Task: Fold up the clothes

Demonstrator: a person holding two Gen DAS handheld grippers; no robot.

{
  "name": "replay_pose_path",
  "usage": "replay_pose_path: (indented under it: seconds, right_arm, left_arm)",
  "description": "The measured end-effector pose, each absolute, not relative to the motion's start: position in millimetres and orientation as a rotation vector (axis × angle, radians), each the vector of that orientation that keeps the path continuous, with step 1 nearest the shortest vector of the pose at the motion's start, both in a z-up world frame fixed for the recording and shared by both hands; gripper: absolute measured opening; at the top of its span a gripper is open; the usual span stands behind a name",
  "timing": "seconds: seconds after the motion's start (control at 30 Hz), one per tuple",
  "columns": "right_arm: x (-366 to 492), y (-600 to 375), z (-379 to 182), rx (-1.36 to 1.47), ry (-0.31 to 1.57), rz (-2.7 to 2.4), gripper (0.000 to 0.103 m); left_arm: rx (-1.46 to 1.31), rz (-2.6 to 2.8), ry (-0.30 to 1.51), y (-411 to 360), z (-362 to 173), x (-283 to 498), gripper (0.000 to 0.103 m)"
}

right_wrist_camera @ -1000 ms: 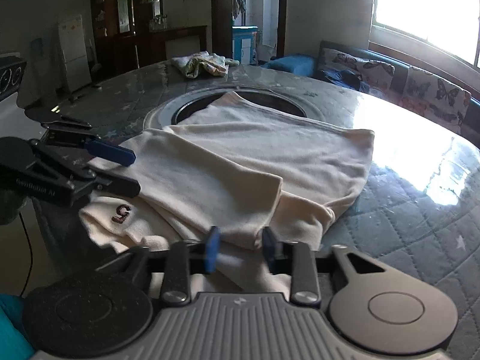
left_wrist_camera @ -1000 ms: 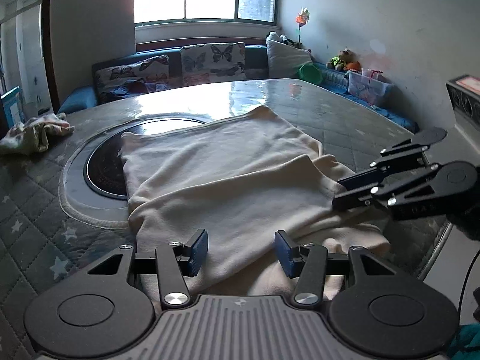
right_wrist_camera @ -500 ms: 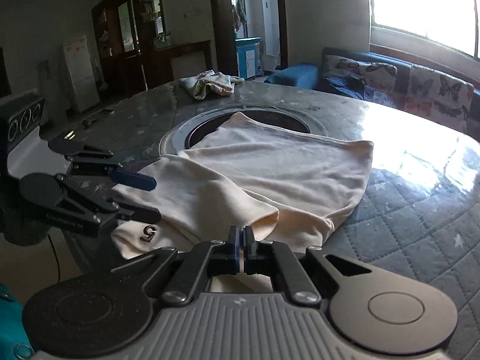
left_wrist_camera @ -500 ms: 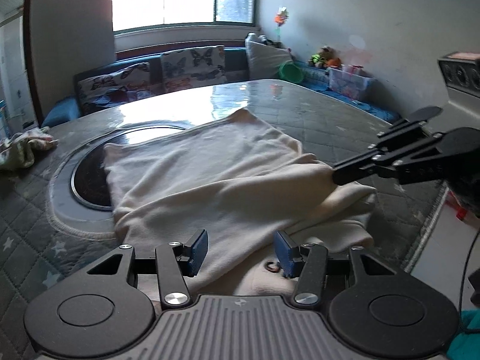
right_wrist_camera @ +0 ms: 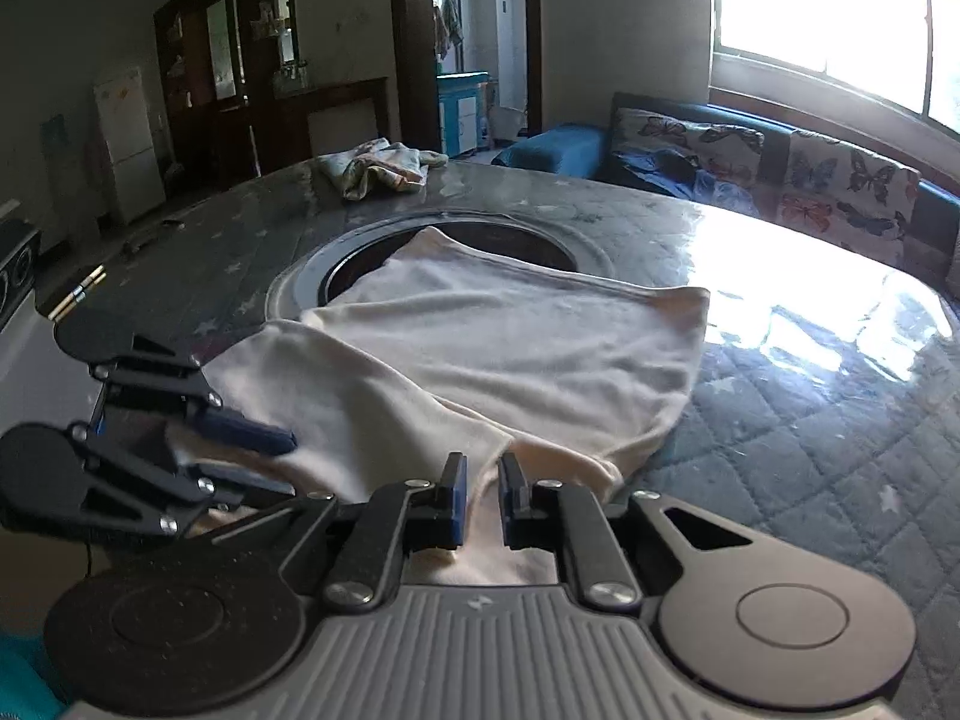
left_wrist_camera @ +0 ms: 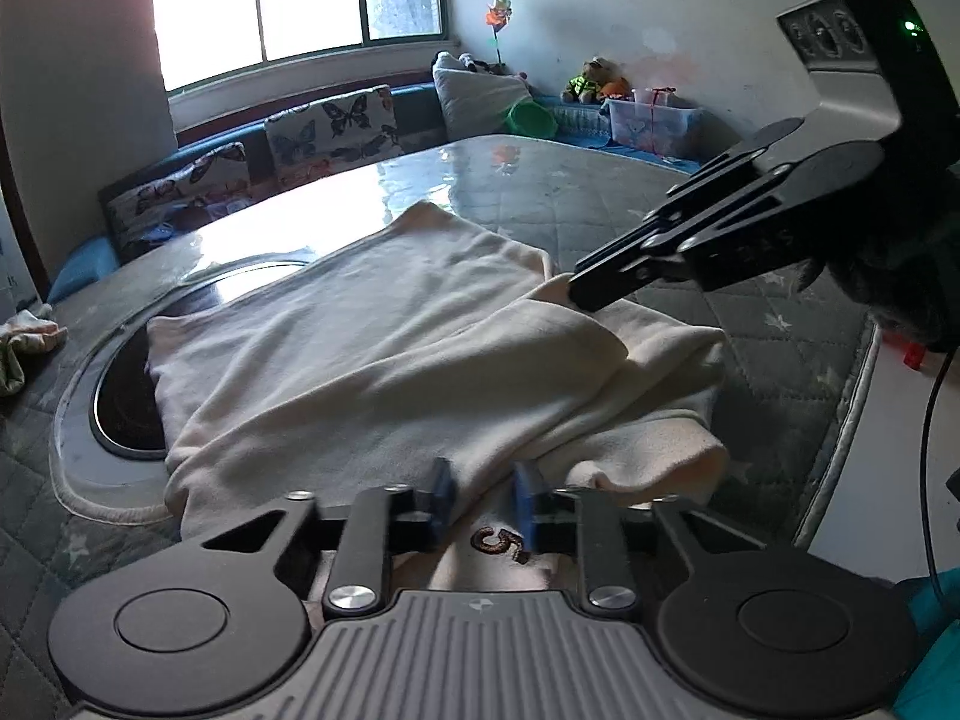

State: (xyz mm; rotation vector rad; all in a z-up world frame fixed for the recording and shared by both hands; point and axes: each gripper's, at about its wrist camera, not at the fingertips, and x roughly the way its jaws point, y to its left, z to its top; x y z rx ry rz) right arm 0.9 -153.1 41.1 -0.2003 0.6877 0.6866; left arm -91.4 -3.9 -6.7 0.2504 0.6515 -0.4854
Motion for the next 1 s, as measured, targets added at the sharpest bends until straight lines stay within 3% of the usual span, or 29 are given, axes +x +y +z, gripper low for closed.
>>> replay_pose_path:
  seconds: [0.1, 0.37, 0.63, 0.8, 1.0]
  right_arm:
    - [1.8, -145.8, 39.5, -0.202, 0.678, 0.714, 0.02]
    - [-12.7, -128.5, 30.5, -0.337, 0.682, 0.791, 0.02]
    - [-14.9, -129.0, 22.5, -0.356, 0.715, 0.804, 0.024]
    - [-15.5, -131.3, 23.5, -0.351, 0.713, 0.804, 0.026]
    - [-16.3, -133.1, 29.6, -0.348, 0.694, 0.803, 0.032]
  left_arm:
    - [0.253, -0.484, 0.638, 0.0, -4.1, -93.1, 0.008]
    - [0.253, -0.478, 0.632, 7.2, -1.0, -98.0, 0.002]
    - [0.276, -0.528, 0.61, -3.9, 1.4, -97.0, 0.012]
    - [0.312, -0.533, 0.621, -11.6, -5.7, -91.8, 0.013]
    - [0.317, -0.527, 0.609, -11.3, -5.3, -92.5, 0.002]
